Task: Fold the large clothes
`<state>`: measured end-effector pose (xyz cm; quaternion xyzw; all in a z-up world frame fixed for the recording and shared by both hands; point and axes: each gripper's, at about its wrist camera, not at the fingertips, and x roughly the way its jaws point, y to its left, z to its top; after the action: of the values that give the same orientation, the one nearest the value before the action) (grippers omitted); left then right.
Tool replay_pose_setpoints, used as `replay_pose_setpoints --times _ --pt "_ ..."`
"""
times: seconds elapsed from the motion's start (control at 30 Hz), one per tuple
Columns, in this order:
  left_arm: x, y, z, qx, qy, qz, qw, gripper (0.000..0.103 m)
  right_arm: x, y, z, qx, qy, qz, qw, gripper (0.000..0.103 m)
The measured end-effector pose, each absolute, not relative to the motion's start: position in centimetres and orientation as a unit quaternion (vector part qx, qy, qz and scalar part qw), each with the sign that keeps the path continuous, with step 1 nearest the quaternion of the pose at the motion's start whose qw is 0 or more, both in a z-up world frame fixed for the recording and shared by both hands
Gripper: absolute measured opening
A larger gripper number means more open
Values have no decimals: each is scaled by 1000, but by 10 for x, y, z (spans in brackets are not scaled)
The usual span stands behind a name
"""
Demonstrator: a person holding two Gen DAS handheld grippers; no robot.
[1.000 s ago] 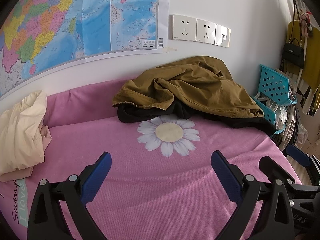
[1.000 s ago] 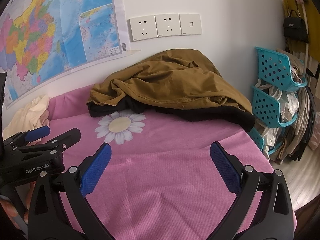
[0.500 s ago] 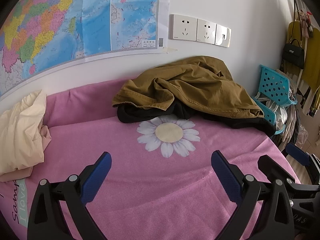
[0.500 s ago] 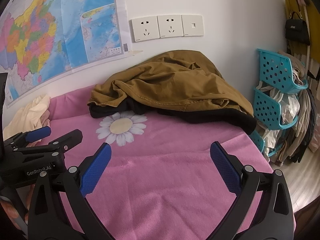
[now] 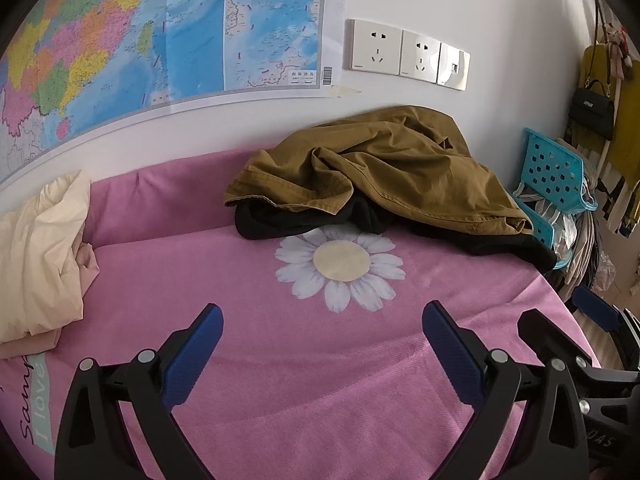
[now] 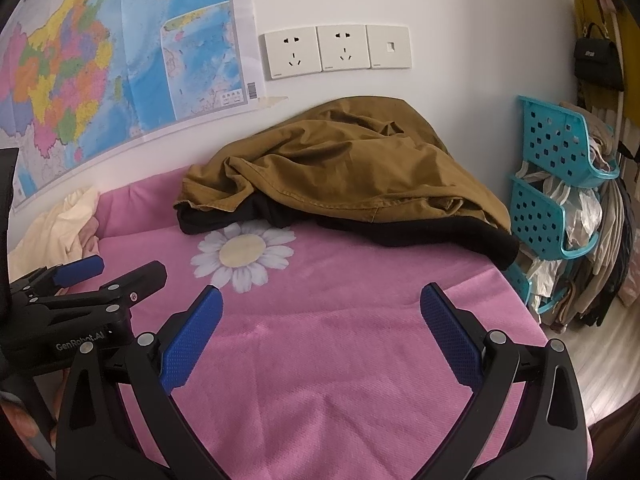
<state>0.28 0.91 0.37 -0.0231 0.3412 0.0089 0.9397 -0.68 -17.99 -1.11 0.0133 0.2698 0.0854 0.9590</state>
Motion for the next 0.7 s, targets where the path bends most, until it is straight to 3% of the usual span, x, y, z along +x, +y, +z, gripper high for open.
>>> replay_pose_setpoints --times 0.7 --pt "17 16 -8 -25 362 23 932 97 11 -174 -11 -12 274 97 957 98"
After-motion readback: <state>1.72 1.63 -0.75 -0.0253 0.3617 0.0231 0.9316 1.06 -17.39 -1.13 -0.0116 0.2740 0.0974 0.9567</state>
